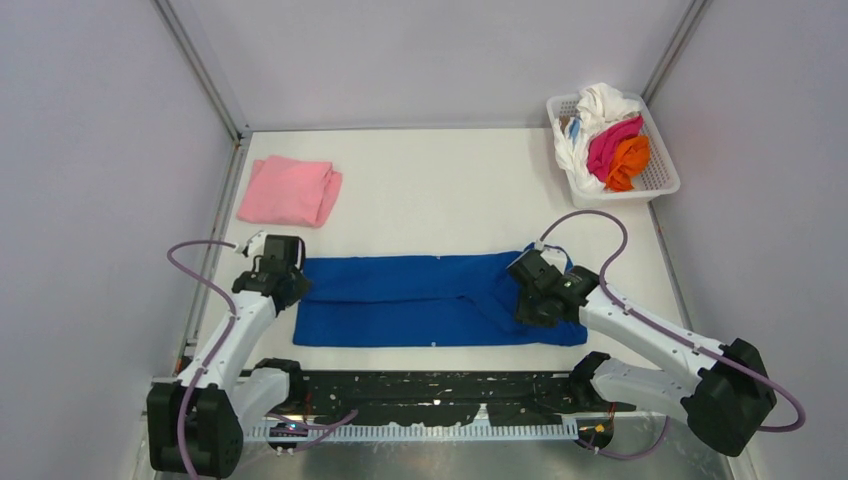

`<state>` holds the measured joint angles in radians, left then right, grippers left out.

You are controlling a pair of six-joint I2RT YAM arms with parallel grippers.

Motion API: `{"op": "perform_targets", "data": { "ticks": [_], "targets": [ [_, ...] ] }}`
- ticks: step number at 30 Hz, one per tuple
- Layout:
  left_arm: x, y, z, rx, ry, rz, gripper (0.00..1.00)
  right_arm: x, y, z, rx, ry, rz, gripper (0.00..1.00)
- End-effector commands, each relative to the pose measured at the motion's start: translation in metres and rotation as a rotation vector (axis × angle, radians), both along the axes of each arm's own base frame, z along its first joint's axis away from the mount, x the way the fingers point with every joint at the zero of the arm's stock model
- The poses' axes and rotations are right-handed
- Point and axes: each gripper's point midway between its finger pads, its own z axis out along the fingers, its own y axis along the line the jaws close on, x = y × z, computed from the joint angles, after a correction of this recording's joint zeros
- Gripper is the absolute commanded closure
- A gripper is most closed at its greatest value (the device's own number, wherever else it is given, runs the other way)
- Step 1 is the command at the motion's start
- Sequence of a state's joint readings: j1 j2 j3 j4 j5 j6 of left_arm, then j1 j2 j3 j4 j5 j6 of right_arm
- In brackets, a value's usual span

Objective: Fold and stack the t-shirts
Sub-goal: Fold the other side of the tshirt into a rectangle

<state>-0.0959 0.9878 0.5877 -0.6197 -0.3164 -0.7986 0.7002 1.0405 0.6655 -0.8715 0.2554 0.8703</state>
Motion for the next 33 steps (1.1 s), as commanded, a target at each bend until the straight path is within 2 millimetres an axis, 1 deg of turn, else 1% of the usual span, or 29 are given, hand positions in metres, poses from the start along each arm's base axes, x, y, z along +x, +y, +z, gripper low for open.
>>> {"op": "perform_targets", "data": {
  "ticks": [1, 2, 3, 4, 5, 6, 7, 8, 9, 10, 11, 13, 15, 16, 17, 18, 19, 21, 22, 23, 24, 25, 28, 31, 33],
  "targets": [
    [0.002, 0.007, 0.008, 0.016, -0.038, 0.046, 0.77, -0.007, 0.004, 0.008, 0.03, -0.005, 0.062, 0.52],
    [0.0, 0.009, 0.01, 0.023, -0.034, 0.049, 0.69, -0.005, 0.003, 0.013, 0.03, -0.023, 0.075, 0.49],
    [-0.002, 0.011, 0.012, 0.031, -0.027, 0.054, 0.57, -0.003, -0.003, 0.02, 0.005, -0.053, 0.093, 0.44],
    [-0.005, 0.012, 0.014, 0.037, -0.024, 0.059, 0.43, 0.002, -0.003, 0.03, 0.004, -0.089, 0.1, 0.39],
    [-0.006, 0.012, 0.017, 0.038, -0.027, 0.06, 0.3, 0.007, -0.009, 0.04, -0.018, -0.141, 0.123, 0.36],
    [-0.007, 0.012, 0.02, 0.038, -0.034, 0.06, 0.17, 0.014, -0.008, 0.054, -0.011, -0.188, 0.129, 0.29],
    [-0.007, 0.012, 0.025, 0.034, -0.048, 0.058, 0.05, 0.021, -0.012, 0.066, -0.02, -0.25, 0.125, 0.24],
    [-0.006, 0.01, 0.03, 0.023, -0.066, 0.049, 0.01, 0.026, -0.013, 0.077, -0.014, -0.295, 0.119, 0.12],
    [-0.004, 0.007, 0.035, 0.012, -0.085, 0.033, 0.01, 0.032, -0.017, 0.088, -0.016, -0.354, 0.097, 0.05],
    [-0.001, 0.003, 0.042, -0.005, -0.111, 0.01, 0.0, 0.036, -0.018, 0.094, -0.014, -0.383, 0.082, 0.02],
    [0.003, -0.003, 0.048, -0.023, -0.136, -0.019, 0.0, 0.042, -0.021, 0.101, -0.012, -0.427, 0.055, 0.03],
    [0.018, -0.019, 0.06, -0.078, -0.202, -0.111, 0.0, 0.049, -0.028, 0.104, -0.017, -0.445, 0.012, 0.04],
    [0.033, -0.042, 0.066, -0.158, -0.254, -0.214, 0.0, 0.053, -0.033, 0.097, -0.002, -0.407, -0.023, 0.05],
    [0.041, -0.053, 0.068, -0.194, -0.275, -0.257, 0.0, 0.054, -0.036, 0.086, 0.019, -0.357, -0.047, 0.05],
    [0.047, -0.065, 0.069, -0.244, -0.283, -0.306, 0.0, 0.058, -0.037, 0.082, 0.04, -0.346, -0.059, 0.04],
    [0.052, -0.073, 0.067, -0.274, -0.278, -0.338, 0.0, 0.055, -0.038, 0.066, 0.073, -0.281, -0.069, 0.02],
    [0.056, -0.078, 0.063, -0.298, -0.266, -0.355, 0.0, 0.055, -0.038, 0.054, 0.093, -0.254, -0.077, 0.01],
    [0.064, -0.084, 0.052, -0.325, -0.233, -0.368, 0.0, 0.054, -0.038, 0.035, 0.143, -0.192, -0.084, 0.05],
    [0.066, -0.085, 0.045, -0.33, -0.212, -0.366, 0.0, 0.057, -0.035, 0.03, 0.174, -0.177, -0.073, 0.08],
    [0.068, -0.085, 0.037, -0.332, -0.189, -0.362, 0.0, 0.054, -0.035, 0.022, 0.173, -0.156, -0.07, 0.1],
    [0.068, -0.084, 0.029, -0.331, -0.163, -0.355, 0.0, 0.053, -0.03, 0.017, 0.197, -0.133, -0.052, 0.12],
    [0.069, -0.084, 0.023, -0.332, -0.14, -0.348, 0.0, 0.051, -0.03, 0.012, 0.199, -0.114, -0.047, 0.14],
    [0.067, -0.083, 0.004, -0.333, -0.081, -0.336, 0.0, 0.041, -0.033, -0.004, 0.175, -0.041, -0.049, 0.16],
    [0.065, -0.081, -0.005, -0.327, -0.058, -0.329, 0.0, 0.032, -0.037, -0.017, 0.159, -0.004, -0.063, 0.17],
    [0.065, -0.081, -0.008, -0.324, -0.047, -0.326, 0.0, 0.029, -0.038, -0.022, 0.159, 0.004, -0.072, 0.18]
  ]
}}
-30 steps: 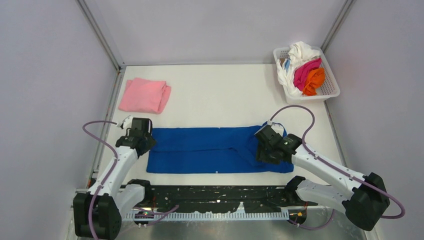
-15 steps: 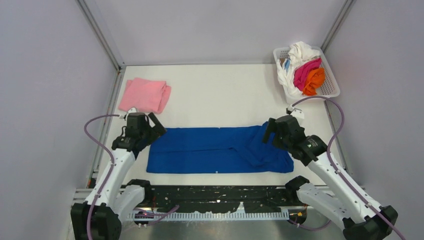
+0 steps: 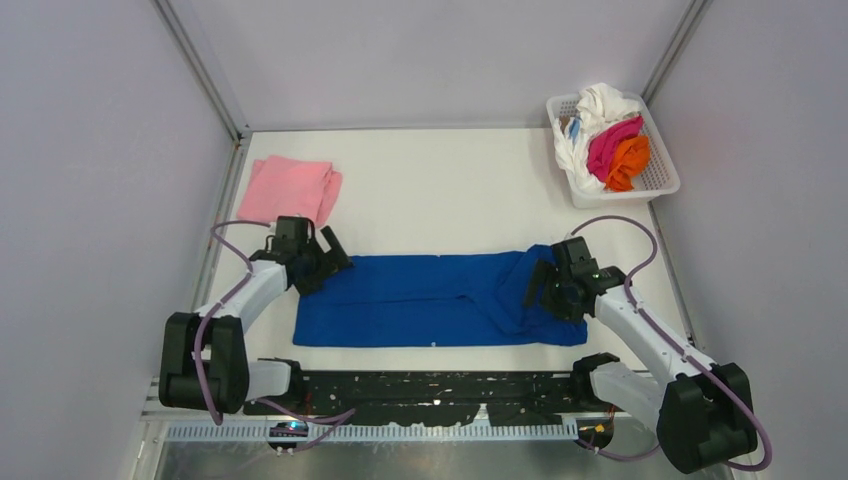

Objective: Fold and stack the t-shirts
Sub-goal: Fold the other side of the tshirt into a rectangle

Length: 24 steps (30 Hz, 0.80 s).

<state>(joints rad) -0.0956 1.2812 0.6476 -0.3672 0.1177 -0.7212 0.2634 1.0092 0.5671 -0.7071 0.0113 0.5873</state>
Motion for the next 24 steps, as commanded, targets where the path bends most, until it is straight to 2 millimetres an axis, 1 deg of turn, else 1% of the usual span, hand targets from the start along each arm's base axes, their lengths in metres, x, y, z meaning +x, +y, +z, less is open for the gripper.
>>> {"op": "perform_targets", "data": {
  "ticks": [1, 3, 4, 6, 9, 10, 11, 13, 17, 21, 24],
  "targets": [
    [0.018, -0.002, 0.011, -0.006, -0.067, -0.02, 0.0, -0.002, 0.002, -0.007, 0.023, -0.001, 0.012, 0.18],
    [0.018, 0.0, 0.011, 0.0, -0.066, -0.017, 0.0, -0.004, 0.0, -0.011, 0.012, 0.009, 0.005, 0.18],
    [0.018, 0.001, 0.01, 0.006, -0.064, -0.015, 0.0, -0.005, -0.006, -0.014, -0.017, 0.01, -0.012, 0.18],
    [0.018, 0.001, 0.01, 0.01, -0.063, -0.012, 0.01, -0.006, -0.009, -0.017, -0.029, 0.011, -0.021, 0.18],
    [0.017, 0.002, 0.009, 0.011, -0.06, -0.013, 0.0, 0.002, -0.004, -0.019, 0.001, -0.033, -0.012, 0.19],
    [0.017, 0.001, 0.009, 0.01, -0.06, -0.014, 0.0, 0.009, -0.001, -0.017, 0.012, -0.064, -0.011, 0.2],
    [0.017, 0.001, 0.009, 0.009, -0.058, -0.016, 0.0, 0.009, 0.004, -0.016, 0.037, -0.069, 0.004, 0.22],
    [0.017, 0.001, 0.01, 0.009, -0.062, -0.017, 0.0, 0.015, 0.007, -0.012, 0.049, -0.095, 0.016, 0.24],
    [0.018, 0.001, 0.012, 0.01, -0.066, -0.018, 0.0, 0.023, 0.006, 0.004, 0.046, -0.152, 0.026, 0.25],
    [0.018, 0.001, 0.011, 0.01, -0.061, -0.017, 0.0, 0.024, 0.005, 0.014, 0.041, -0.181, 0.03, 0.25],
    [0.018, 0.001, 0.01, 0.01, -0.06, -0.017, 0.0, 0.024, 0.007, 0.017, 0.054, -0.193, 0.034, 0.26]
  ]
}}
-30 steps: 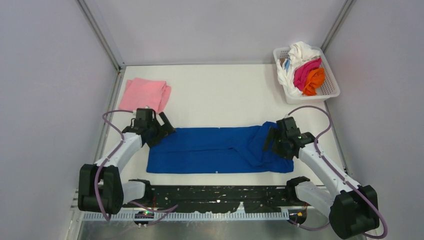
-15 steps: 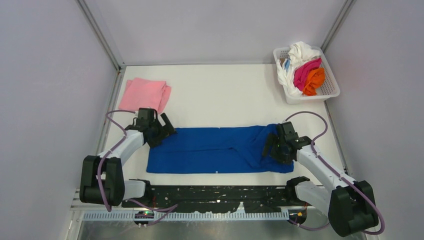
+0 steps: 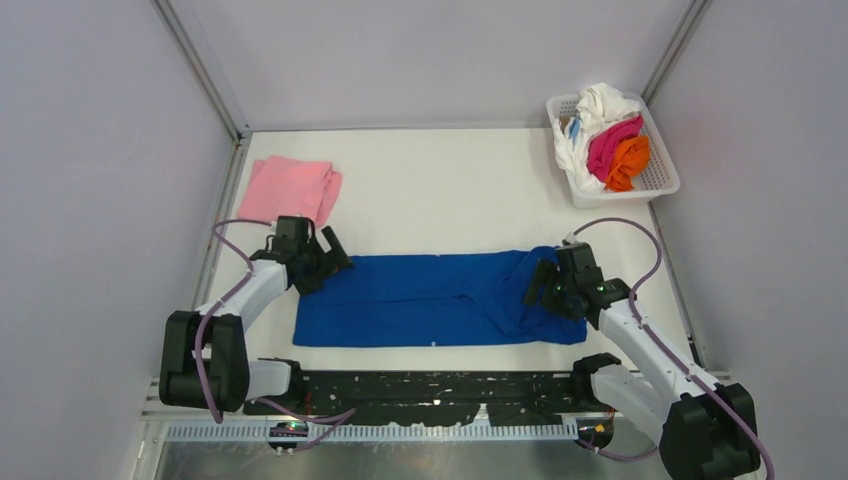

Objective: Fold and stack the t-shirts
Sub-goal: Fold the other side of the tshirt into a rectangle

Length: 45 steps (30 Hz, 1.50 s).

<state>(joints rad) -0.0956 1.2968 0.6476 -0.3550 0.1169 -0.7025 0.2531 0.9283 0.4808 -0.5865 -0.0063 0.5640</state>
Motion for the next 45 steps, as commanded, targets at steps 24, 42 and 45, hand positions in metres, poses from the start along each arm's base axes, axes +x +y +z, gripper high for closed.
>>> {"op": "perform_targets", "data": {
  "ticks": [24, 42, 45],
  "targets": [
    [0.017, 0.0, 0.015, 0.0, -0.061, -0.005, 0.0, 0.003, -0.021, -0.007, -0.099, -0.023, -0.06, 0.62],
    [0.015, 0.008, 0.02, 0.029, -0.069, 0.03, 0.0, -0.055, -0.034, 0.037, -0.081, 0.116, -0.215, 0.95],
    [0.014, 0.009, 0.02, 0.032, -0.067, 0.033, 0.0, -0.065, -0.038, 0.039, -0.081, 0.123, -0.251, 0.95]
  ]
}}
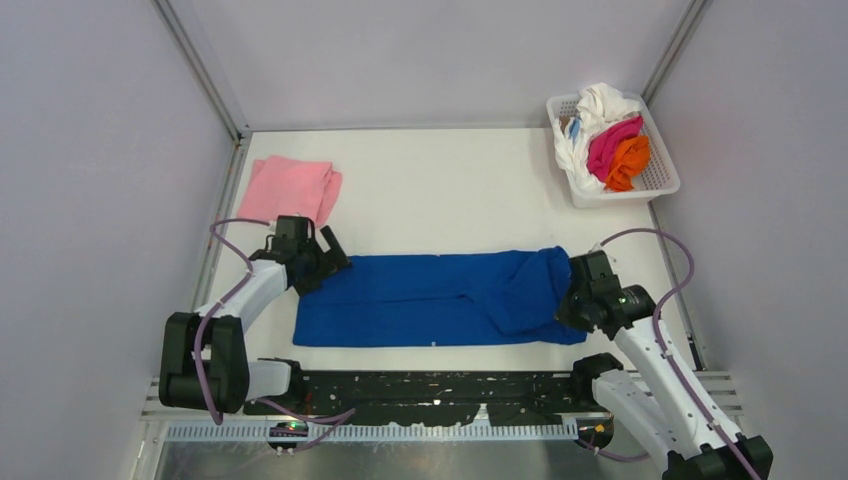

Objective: Fold and stack the t-shirts
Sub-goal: Fold the other side of the tshirt into a rectangle

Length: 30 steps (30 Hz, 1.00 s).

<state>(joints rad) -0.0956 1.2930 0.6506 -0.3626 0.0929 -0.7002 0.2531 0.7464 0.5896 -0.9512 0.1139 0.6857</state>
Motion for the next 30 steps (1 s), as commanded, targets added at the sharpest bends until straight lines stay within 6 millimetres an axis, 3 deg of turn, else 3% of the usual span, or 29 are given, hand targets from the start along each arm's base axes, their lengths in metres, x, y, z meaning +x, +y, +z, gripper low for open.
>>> {"op": "perform_targets", "data": {
  "ticks": [1, 11, 13, 16, 21, 22, 26, 29, 30],
  "targets": [
    [0.014, 0.004, 0.019, 0.01, -0.065, 0.021, 0.0, -0.027, -0.009, 0.006, -0.001, 0.058, -0.105, 0.95],
    [0.013, 0.007, 0.019, 0.022, -0.059, 0.027, 0.0, -0.031, -0.005, -0.003, 0.034, 0.039, -0.147, 0.95],
    [0.013, 0.007, 0.02, 0.026, -0.057, 0.028, 0.0, -0.031, -0.005, -0.002, 0.026, 0.048, -0.141, 0.86],
    [0.013, 0.009, 0.021, 0.035, -0.059, 0.034, 0.0, -0.03, -0.008, 0.004, -0.001, 0.054, -0.123, 0.6],
    [0.012, 0.011, 0.026, 0.041, -0.072, 0.036, 0.0, -0.013, -0.023, 0.042, -0.08, -0.058, -0.123, 0.23],
    [0.011, 0.011, 0.027, 0.041, -0.071, 0.037, 0.0, -0.008, -0.023, 0.052, -0.08, -0.091, -0.106, 0.2],
    [0.012, 0.009, 0.032, 0.031, -0.084, 0.03, 0.0, 0.015, 0.005, 0.069, 0.027, -0.204, 0.028, 0.01],
    [0.012, 0.001, 0.039, -0.006, -0.102, 0.009, 0.0, 0.026, 0.05, 0.069, 0.229, -0.245, 0.166, 0.04],
    [0.012, -0.002, 0.041, -0.021, -0.111, 0.0, 0.0, 0.024, 0.056, 0.056, 0.256, -0.209, 0.181, 0.04]
  ]
}}
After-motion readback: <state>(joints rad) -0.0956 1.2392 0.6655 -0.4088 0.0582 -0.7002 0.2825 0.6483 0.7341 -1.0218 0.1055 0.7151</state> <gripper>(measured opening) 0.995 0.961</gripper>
